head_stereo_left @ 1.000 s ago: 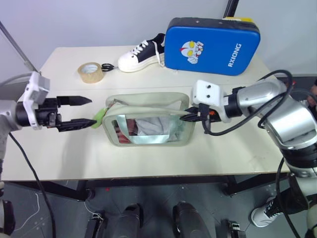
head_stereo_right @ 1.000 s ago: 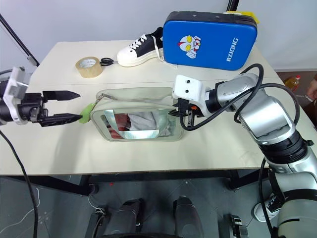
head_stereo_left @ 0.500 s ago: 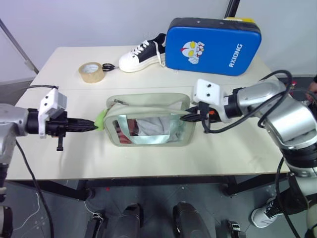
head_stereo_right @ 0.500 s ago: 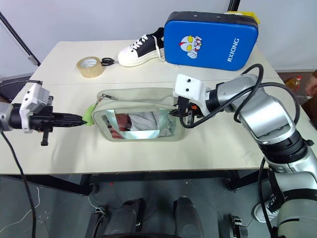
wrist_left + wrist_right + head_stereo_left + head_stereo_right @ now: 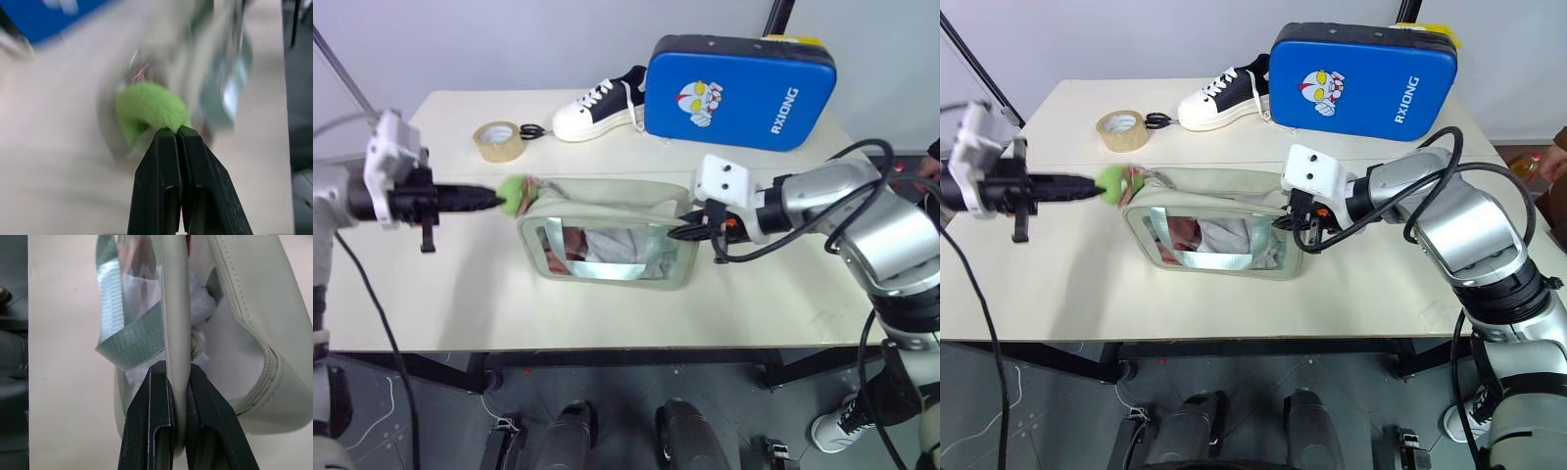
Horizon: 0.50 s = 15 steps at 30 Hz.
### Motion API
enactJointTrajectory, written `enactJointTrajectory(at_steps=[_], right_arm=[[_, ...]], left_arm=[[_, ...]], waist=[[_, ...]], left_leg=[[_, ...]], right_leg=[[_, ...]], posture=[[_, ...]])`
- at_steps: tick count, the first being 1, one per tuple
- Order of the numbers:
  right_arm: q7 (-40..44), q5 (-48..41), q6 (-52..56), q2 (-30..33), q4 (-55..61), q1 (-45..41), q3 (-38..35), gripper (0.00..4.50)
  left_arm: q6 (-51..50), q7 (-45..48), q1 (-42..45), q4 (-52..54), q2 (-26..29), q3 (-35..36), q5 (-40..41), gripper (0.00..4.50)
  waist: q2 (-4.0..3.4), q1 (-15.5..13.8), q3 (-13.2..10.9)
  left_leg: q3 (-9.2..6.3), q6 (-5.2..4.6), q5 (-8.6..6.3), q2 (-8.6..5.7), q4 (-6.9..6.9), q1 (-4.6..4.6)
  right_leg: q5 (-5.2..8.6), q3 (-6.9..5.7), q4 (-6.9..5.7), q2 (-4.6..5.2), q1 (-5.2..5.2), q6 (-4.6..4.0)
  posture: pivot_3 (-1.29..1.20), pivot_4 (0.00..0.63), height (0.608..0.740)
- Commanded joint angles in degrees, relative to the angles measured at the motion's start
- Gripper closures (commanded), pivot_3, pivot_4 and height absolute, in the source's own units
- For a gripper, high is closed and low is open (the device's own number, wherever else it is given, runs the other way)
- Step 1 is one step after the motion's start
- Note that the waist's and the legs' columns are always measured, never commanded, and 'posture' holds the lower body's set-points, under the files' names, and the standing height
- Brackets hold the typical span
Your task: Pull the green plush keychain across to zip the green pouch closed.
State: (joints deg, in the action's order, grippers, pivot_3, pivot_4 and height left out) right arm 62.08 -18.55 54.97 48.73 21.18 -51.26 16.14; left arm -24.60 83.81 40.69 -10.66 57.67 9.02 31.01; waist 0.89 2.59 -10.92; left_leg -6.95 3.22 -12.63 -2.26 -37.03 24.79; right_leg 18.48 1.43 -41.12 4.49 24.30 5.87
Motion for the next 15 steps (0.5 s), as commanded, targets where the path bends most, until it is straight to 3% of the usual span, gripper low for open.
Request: enactJointTrajectory(at_steps=[1, 11, 14, 15], right_arm=[[-0.72, -0.82, -0.12, 0.18, 1.79, -1.01, -2.04, 4.5], [-2.05, -1.7, 0.61, 0.63, 2.87, -0.08, -2.52, 4.5], [-2.69, -1.87, 1.22, 0.75, 3.39, 0.27, -2.85, 4.5], [-2.92, -1.99, 1.46, 0.83, 3.55, 0.41, -2.97, 4.5]], left_arm=[[-1.33, 0.26, 0.83, 3.19, -2.06, -0.59, 2.05, 4.48], [-2.2, -0.93, 4.59, 3.95, -8.76, -6.89, -0.29, 4.48], [-4.65, -1.63, 6.35, 2.52, -8.79, -7.22, -0.31, 3.57], [-5.41, -1.67, 6.88, 2.09, -8.66, -6.92, -0.01, 3.09]], waist=[[0.0, 0.0, 0.0], [0.01, -0.01, 0.0], [0.01, 0.02, 0.0], [0.01, 0.03, 0.0]], left_leg=[[0.0, 0.0, 0.0, 0.0, 0.0, 0.0], [-0.01, 0.0, 0.0, 0.01, -0.01, 0.0], [-0.01, 0.0, 0.0, 0.01, -0.01, 0.0], [-0.01, 0.0, 0.0, 0.01, -0.01, 0.0]], right_leg=[[0.0, 0.0, 0.0, 0.0, 0.0, 0.0], [0.0, 0.0, -0.01, -0.04, 0.0, 0.0], [0.0, 0.0, -0.01, -0.03, 0.0, 0.0], [0.0, 0.0, -0.01, -0.04, 0.0, 0.0]], posture=[[0.0, 0.15, 0.695], [0.0, 0.15, 0.695], [0.0, 0.15, 0.695], [0.0, 0.15, 0.695]])
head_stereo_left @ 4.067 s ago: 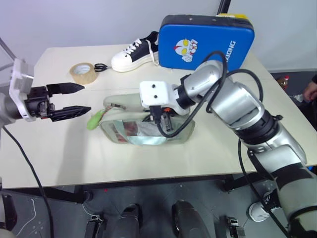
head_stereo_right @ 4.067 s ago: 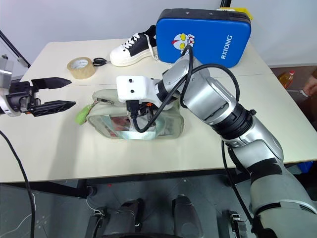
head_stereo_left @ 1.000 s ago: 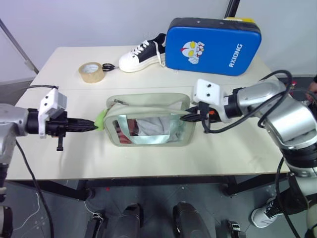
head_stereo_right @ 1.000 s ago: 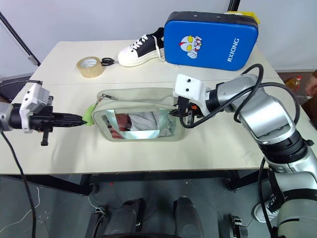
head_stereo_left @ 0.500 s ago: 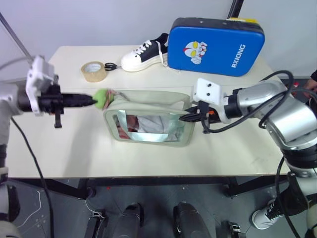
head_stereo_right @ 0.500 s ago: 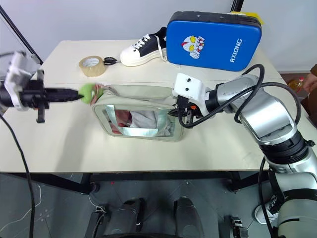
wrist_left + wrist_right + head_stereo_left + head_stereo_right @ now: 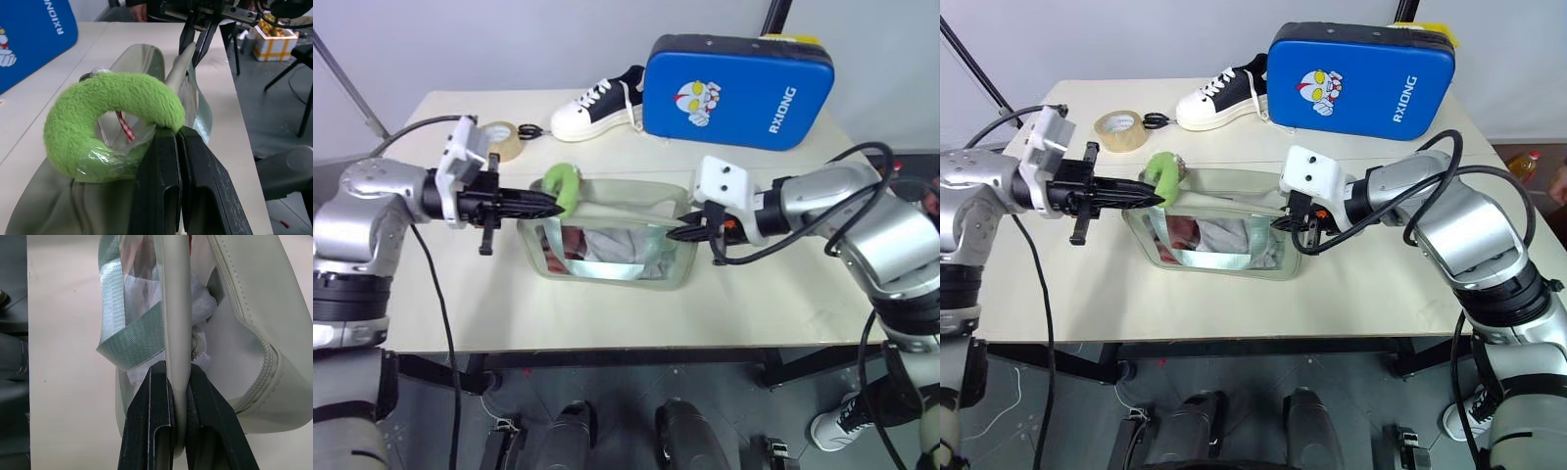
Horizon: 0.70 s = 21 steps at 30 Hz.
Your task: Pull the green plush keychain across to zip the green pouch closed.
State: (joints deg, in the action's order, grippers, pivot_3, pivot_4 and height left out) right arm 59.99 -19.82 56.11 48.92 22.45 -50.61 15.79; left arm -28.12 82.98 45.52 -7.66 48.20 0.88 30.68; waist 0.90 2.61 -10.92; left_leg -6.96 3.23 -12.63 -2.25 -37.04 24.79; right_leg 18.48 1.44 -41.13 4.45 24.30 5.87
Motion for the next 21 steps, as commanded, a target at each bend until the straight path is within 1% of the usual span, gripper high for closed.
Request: enactJointTrajectory(at_steps=[1, 2, 6, 7, 10, 15, 18, 21], right_arm=[[-1.0, -0.85, 0.47, 0.7, 2.45, -0.11, -2.75, 4.5], [-1.16, -1.0, 0.64, 0.73, 2.61, 0.01, -2.88, 4.5], [-1.69, -1.55, 1.04, 0.99, 3.2, 0.42, -3.18, 4.5], [-1.76, -1.66, 1.05, 1.05, 3.24, 0.47, -3.21, 4.5], [-1.9, -2.0, 1.07, 1.26, 3.44, 0.66, -3.29, 4.5], [-1.88, -2.52, 0.67, 1.66, 3.41, 0.85, -3.19, 4.5], [-1.73, -2.67, 0.42, 1.77, 3.36, 0.9, -3.17, 4.5], [-1.62, -2.66, 0.25, 1.74, 3.03, 0.71, -3.03, 4.5]], left_arm=[[-2.19, -0.87, 2.34, -1.09, 0.96, 1.65, 0.59, 2.68], [-2.49, -0.69, 2.52, -1.12, 1.28, 2.19, 0.96, 2.11], [-2.89, -0.27, 2.39, -1.43, 2.94, 3.8, 1.38, 0.1], [-2.95, -0.07, 2.23, -1.7, 3.63, 4.31, 1.55, 0.04], [-1.21, 0.42, 0.47, -1.88, 6.03, 5.73, 0.83, 0.04], [-1.75, 1.41, -4.07, -1.11, 9.47, 8.43, 1.87, 0.04], [-1.17, 0.88, -7.22, -0.29, 9.97, 8.55, 1.31, 0.04], [-0.49, -1.11, -9.38, 0.51, 8.71, 7.6, 0.26, 0.04]], waist=[[0.0, -0.01, 0.0], [0.0, -0.01, 0.0], [0.0, 0.01, 0.0], [0.0, 0.01, 0.0], [0.0, 0.08, 0.0], [0.0, -0.03, 0.0], [0.0, -0.06, 0.0], [0.0, -0.08, 0.0]], left_leg=[[0.0, 0.0, 0.0, 0.0, 0.0, 0.0], [0.0, 0.0, 0.0, 0.0, 0.0, 0.0], [-0.01, 0.0, 0.0, 0.0, 0.0, 0.0], [-0.01, 0.0, 0.0, 0.0, 0.01, 0.0], [-0.01, 0.0, 0.0, 0.0, 0.01, 0.0], [-0.01, 0.0, 0.0, 0.0, 0.02, 0.0], [-0.01, 0.0, 0.0, 0.0, 0.02, 0.0], [-0.01, 0.0, 0.0, 0.0, 0.01, 0.0]], right_leg=[[0.0, 0.0, 0.0, 0.0, 0.0, 0.0], [0.0, 0.0, 0.01, 0.0, 0.0, 0.0], [0.0, 0.0, 0.0, 0.0, 0.0, 0.0], [0.0, 0.0, 0.01, 0.0, 0.0, 0.0], [0.0, 0.0, 0.01, 0.0, 0.0, 0.0], [0.0, 0.0, 0.02, 0.02, 0.0, 0.0], [0.0, 0.0, 0.03, 0.03, 0.0, 0.0], [0.0, 0.0, 0.03, 0.05, 0.0, 0.0]], posture=[[0.0, 0.15, 0.695], [0.0, 0.15, 0.695], [0.0, 0.15, 0.695], [0.0, 0.15, 0.695], [0.0, 0.15, 0.695], [0.0, 0.15, 0.695], [0.0, 0.15, 0.695], [0.0, 0.15, 0.695]])
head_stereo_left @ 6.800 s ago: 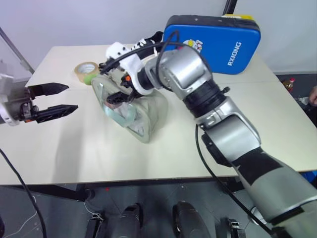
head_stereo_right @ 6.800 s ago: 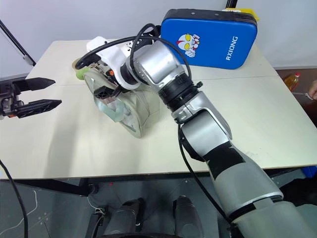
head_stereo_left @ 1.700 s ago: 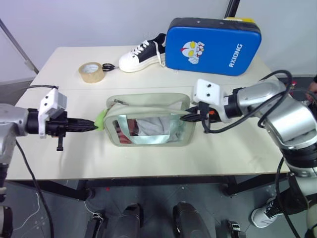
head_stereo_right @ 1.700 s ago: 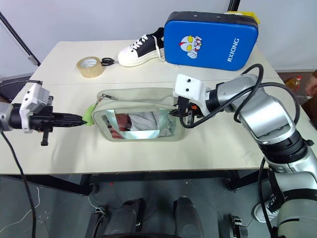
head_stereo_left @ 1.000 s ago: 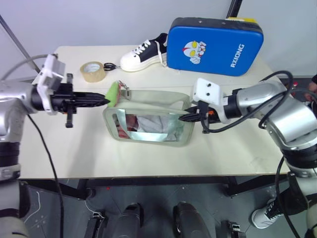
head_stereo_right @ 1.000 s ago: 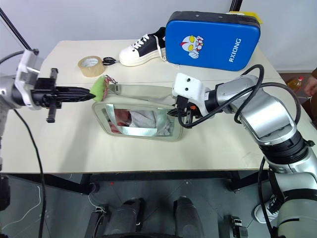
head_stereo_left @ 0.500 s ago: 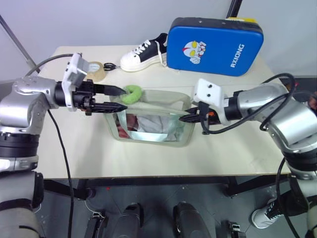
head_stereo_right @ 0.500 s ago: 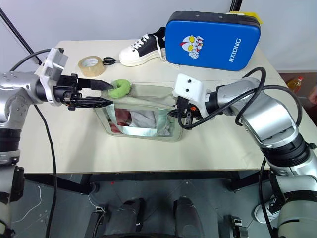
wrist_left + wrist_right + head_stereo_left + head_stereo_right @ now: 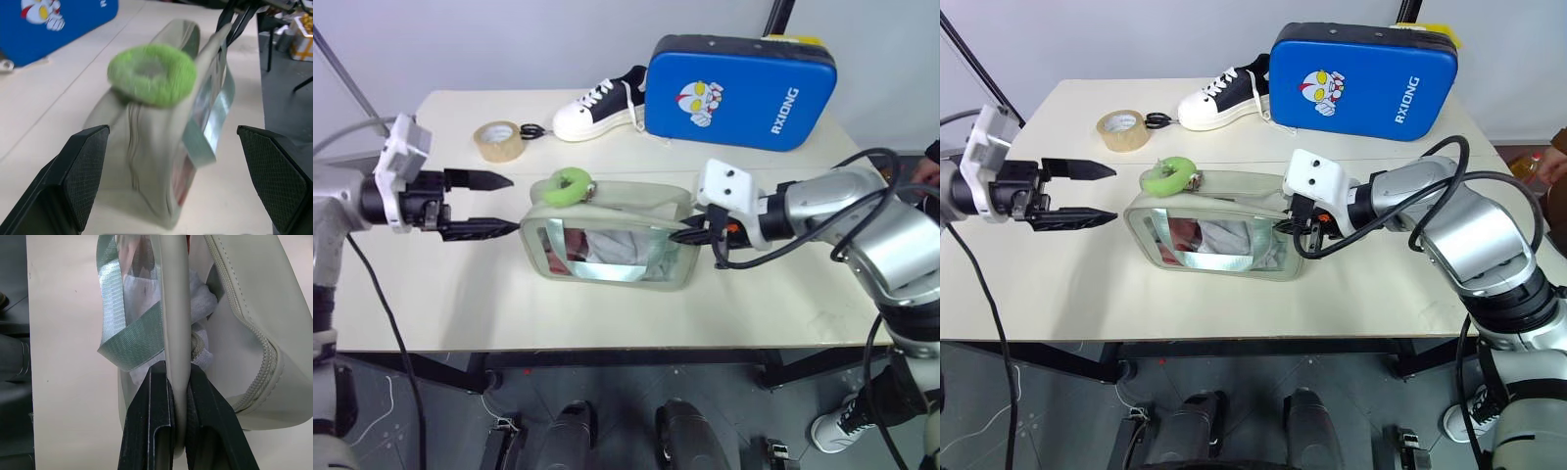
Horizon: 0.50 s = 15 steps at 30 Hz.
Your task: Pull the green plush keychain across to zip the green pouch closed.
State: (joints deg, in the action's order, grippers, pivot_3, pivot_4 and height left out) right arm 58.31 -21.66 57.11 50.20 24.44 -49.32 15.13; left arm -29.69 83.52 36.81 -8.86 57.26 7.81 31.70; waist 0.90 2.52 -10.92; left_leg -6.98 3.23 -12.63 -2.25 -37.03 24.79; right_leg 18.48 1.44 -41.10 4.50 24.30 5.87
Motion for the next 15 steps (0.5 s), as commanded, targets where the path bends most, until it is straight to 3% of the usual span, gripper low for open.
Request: enactJointTrajectory(at_steps=[1, 2, 5, 10, 11, 12, 15], right_arm=[[0.11, -0.75, -0.88, 0.43, 0.92, -0.65, -2.27, 4.5], [0.13, -0.74, -0.92, 0.38, 0.79, -0.74, -2.22, 4.5], [0.19, -0.78, -0.93, 0.33, 0.7, -0.89, -2.21, 4.5], [0.06, -0.88, -0.67, 0.37, 0.81, -0.85, -2.37, 4.5], [0.04, -0.9, -0.61, 0.38, 0.83, -0.85, -2.38, 4.5], [0.0, -0.94, -0.56, 0.35, 0.85, -0.83, -2.43, 4.5], [0.03, -0.91, -0.87, 0.4, 1.1, -0.52, -2.39, 4.5]], left_arm=[[1.67, -2.77, -1.42, 1.91, -1.09, -0.22, -1.75, 0.04], [2.4, -3.52, -2.1, 2.11, -1.82, -0.96, -2.57, 0.04], [3.0, -5.11, -3.75, 3.69, -3.78, -2.17, -3.59, 0.89], [3.08, -6.68, -3.4, 5.05, -5.07, -1.56, -3.25, 3.4], [2.95, -6.78, -3.26, 5.08, -5.01, -1.48, -3.13, 4.07], [2.91, -6.81, -3.05, 5.02, -4.91, -1.48, -3.12, 4.44], [2.72, -6.82, -2.74, 4.94, -4.6, -1.73, -3.39, 4.44]], waist=[[0.0, 0.0, 0.0], [0.0, -0.02, 0.0], [0.0, 0.0, 0.0], [0.01, 0.04, -0.01], [0.01, 0.05, -0.01], [0.01, 0.05, -0.01], [0.01, 0.02, -0.01]], left_leg=[[0.0, 0.0, 0.0, 0.0, 0.0, 0.0], [0.0, 0.0, 0.0, 0.0, 0.0, 0.0], [0.01, 0.0, 0.0, 0.0, 0.0, 0.0], [-0.01, 0.0, 0.0, 0.02, 0.0, 0.0], [-0.01, 0.0, 0.0, 0.01, 0.01, 0.0], [0.0, 0.0, 0.0, 0.01, 0.01, 0.0], [0.0, 0.0, 0.0, 0.01, 0.01, 0.0]], right_leg=[[0.0, 0.0, 0.0, 0.0, 0.0, 0.0], [0.0, 0.0, -0.01, 0.0, 0.0, 0.0], [0.0, 0.01, 0.0, 0.01, -0.01, 0.0], [0.0, 0.0, 0.0, 0.01, 0.0, -0.01], [0.0, 0.0, 0.0, 0.02, 0.0, 0.0], [0.0, 0.0, 0.0, 0.01, 0.0, 0.0], [0.0, 0.0, 0.0, 0.0, 0.0, 0.0]], posture=[[0.0, 0.15, 0.695], [0.0, 0.15, 0.695], [0.0, 0.15, 0.695], [0.0, 0.15, 0.695], [0.0, 0.15, 0.695], [0.0, 0.15, 0.695], [0.0, 0.15, 0.695]])
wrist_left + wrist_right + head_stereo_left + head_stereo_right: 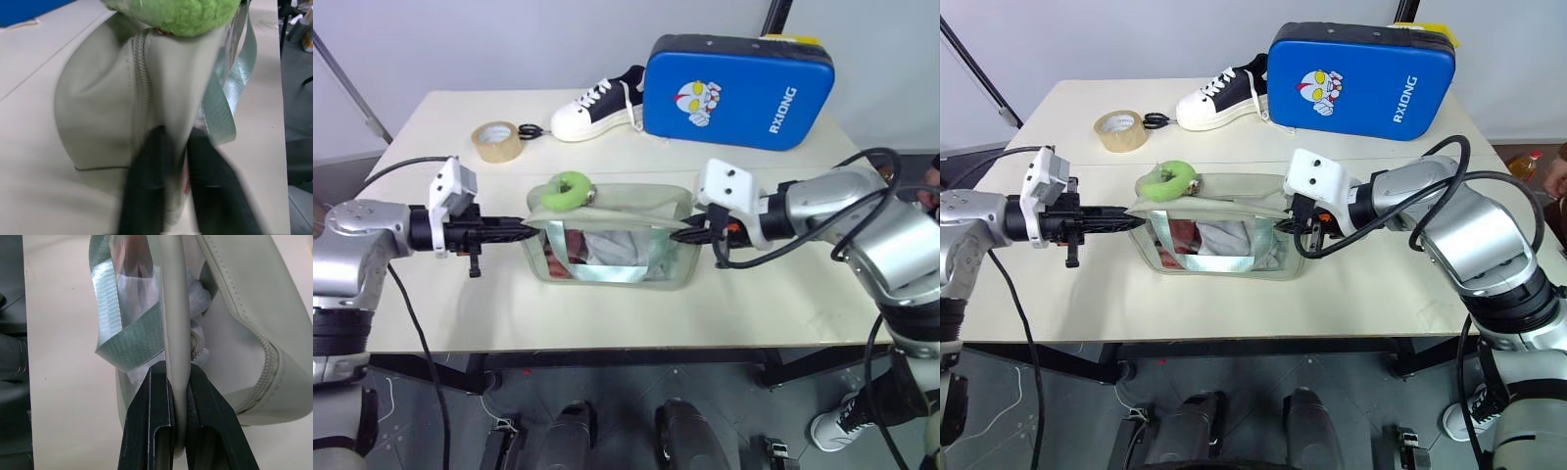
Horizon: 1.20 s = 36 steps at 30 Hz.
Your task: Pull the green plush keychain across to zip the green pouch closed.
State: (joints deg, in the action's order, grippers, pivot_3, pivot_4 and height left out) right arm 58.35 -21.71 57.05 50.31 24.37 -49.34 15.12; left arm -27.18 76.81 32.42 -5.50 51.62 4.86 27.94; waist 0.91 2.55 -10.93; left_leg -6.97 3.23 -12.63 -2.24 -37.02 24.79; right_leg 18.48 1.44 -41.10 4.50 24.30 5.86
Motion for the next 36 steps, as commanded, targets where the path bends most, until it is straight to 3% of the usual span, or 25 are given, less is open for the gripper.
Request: enactJointTrajectory(at_steps=[1, 4, 10, 11, 14, 19, 26, 29, 36], right_arm=[[0.04, -0.82, -1.01, 0.34, 1.25, -0.4, -2.35, 4.5], [1.12, -0.6, -2.89, 1.55, 2.51, 0.75, -2.35, 3.41], [4.55, -3.48, -4.98, 4.22, 2.54, 0.14, -6.59, 0.33], [4.28, -4.69, -4.08, 3.36, 1.27, -1.6, -8.02, 0.07], [2.07, -5.76, -3.98, -2.55, -2.67, -8.81, -7.68, 0.07], [-2.74, 2.23, -6.56, -14.11, -11.23, -16.28, 3.79, 0.07], [-6.88, 8.01, -7.21, -25.4, -20.14, -22.56, 10.25, 0.07], [-7.05, 10.06, -7.38, -26.5, -21.3, -23.01, 11.89, 0.91], [-5.48, 11.09, -7.15, -26.07, -20.17, -22.66, 12.08, 4.39]], left_arm=[[0.34, -0.36, 1.75, 1.51, 1.08, 1.12, 0.07, 4.44], [1.34, -0.69, 2.07, 0.71, 0.79, 0.46, -0.97, 4.5], [3.23, 0.27, 1.9, 0.26, 0.1, -0.68, -1.86, 4.5], [3.27, 0.1, 1.83, 0.37, -0.08, -0.78, -1.92, 4.5], [3.44, -0.09, 1.48, 0.44, -0.36, -0.77, -2.07, 4.5], [2.95, -1.08, 0.86, 1.56, -0.86, -0.69, -2.05, 4.5], [2.53, -1.73, 0.03, 2.47, -0.43, -0.09, -1.78, 4.5], [2.78, -1.67, -0.37, 2.48, -0.18, 0.11, -1.76, 4.5], [3.26, -1.53, -0.43, 1.97, 0.04, 0.11, -2.04, 4.5]], waist=[[0.0, -0.01, 0.0], [0.0, -0.03, 0.0], [0.0, -0.02, 0.0], [0.0, 0.02, 0.0], [-0.04, 0.29, -0.02], [-0.01, 0.12, 0.0], [-0.01, 0.04, -0.01], [0.0, -0.01, 0.0], [0.0, 0.09, 0.0]], left_leg=[[0.0, 0.0, 0.0, 0.0, 0.0, 0.0], [0.0, 0.0, 0.0, 0.0, 0.0, 0.0], [0.01, 0.0, 0.0, -0.02, -0.01, 0.0], [0.01, 0.0, 0.0, -0.01, -0.01, 0.0], [0.03, 0.0, 0.0, 0.0, 0.0, -0.02], [-0.03, 0.0, 0.0, 0.07, 0.04, -0.06], [-0.04, 0.02, 0.01, -0.03, 0.01, 0.0], [-0.12, 0.02, 0.01, -0.02, 0.0, 0.0], [-0.15, 0.03, 0.02, -0.03, 0.0, 0.0]], right_leg=[[0.0, 0.0, 0.0, 0.0, 0.0, 0.0], [0.0, 0.0, 0.0, 0.0, 0.0, 0.0], [0.0, 0.0, 0.0, 0.0, -0.01, 0.0], [0.0, 0.0, 0.0, -0.01, -0.01, 0.0], [-0.01, 0.01, -0.01, -0.01, 0.0, -0.01], [-0.02, -0.01, 0.0, -0.02, 0.0, -0.03], [-0.02, 0.0, 0.01, 0.0, 0.01, -0.03], [-0.02, -0.04, -0.01, -0.04, 0.01, -0.03], [-0.02, -0.07, -0.02, -0.05, 0.01, -0.03]], posture=[[0.0, 0.15, 0.695], [0.0, 0.15, 0.695], [0.0, 0.15, 0.695], [0.0, 0.15, 0.695], [0.0, 0.15, 0.695], [0.0, 0.15, 0.695], [0.0, 0.15, 0.695], [0.0, 0.15, 0.695], [0.0, 0.15, 0.695]])
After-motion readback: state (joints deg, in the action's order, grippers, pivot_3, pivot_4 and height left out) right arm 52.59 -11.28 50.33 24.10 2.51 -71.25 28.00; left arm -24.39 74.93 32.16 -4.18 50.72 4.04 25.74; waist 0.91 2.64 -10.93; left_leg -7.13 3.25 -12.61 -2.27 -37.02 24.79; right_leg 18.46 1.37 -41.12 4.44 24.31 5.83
